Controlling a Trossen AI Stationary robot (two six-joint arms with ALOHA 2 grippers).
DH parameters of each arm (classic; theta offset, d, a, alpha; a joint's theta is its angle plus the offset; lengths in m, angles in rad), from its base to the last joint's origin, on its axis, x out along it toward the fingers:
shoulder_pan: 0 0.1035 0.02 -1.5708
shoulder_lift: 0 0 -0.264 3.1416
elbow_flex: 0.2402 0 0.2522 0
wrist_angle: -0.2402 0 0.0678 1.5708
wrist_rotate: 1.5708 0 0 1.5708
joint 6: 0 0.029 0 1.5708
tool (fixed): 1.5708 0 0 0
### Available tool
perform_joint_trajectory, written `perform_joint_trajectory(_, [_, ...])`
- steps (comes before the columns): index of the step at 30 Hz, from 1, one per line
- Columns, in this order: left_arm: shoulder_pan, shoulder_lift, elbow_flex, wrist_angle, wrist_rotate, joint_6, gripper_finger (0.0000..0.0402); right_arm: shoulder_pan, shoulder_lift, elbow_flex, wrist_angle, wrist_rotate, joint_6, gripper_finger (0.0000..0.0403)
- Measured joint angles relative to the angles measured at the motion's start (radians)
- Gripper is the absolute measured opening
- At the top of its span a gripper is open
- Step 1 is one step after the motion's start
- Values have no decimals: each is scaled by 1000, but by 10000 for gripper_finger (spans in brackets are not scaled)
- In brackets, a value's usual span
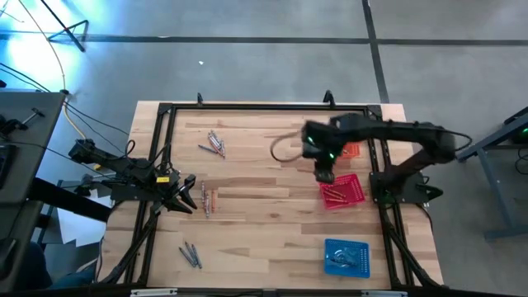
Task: Sort crayons
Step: Put the orange crayon into the red bin
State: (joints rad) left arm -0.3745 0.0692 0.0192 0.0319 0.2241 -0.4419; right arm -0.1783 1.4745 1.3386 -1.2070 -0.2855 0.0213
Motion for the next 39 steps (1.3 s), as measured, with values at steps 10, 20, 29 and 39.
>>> perform_joint_trajectory(10, [0,0,0,0,0,0,86,177,-310,-422,230,97,319,1])
perform_joint_trajectory(20, [0,0,0,0,0,0,86,228,-469,-687,344,252,505,1])
perform_joint_trajectory(29, [0,0,0,0,0,0,86,228,-483,-812,351,247,654,1])
perform_joint_trajectory(39, [0,0,0,0,0,0,86,227,-483,-796,357,232,628,1])
